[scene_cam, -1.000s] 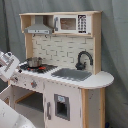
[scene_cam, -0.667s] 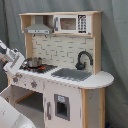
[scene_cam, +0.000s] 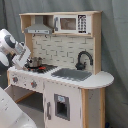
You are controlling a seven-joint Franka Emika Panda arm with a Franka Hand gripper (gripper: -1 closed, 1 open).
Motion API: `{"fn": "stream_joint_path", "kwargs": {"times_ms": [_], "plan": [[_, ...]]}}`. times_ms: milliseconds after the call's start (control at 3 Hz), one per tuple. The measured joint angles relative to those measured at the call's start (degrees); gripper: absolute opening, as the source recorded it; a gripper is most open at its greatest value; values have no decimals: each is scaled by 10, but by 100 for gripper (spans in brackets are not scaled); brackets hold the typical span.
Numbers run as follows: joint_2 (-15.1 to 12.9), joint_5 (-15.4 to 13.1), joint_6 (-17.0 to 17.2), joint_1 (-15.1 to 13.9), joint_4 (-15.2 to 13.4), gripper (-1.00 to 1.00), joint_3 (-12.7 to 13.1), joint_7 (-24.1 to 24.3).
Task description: Play with the kitchen
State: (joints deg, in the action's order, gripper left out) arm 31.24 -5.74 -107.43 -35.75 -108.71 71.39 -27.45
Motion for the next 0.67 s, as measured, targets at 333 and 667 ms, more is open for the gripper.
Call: {"fn": "stream_joint_path", "kwargs": {"times_ms": [333,667], "plan": [[-35,0,-5,-24,36,100,20,-15],[-72,0,-15,-46,58,100,54,-18]]}}
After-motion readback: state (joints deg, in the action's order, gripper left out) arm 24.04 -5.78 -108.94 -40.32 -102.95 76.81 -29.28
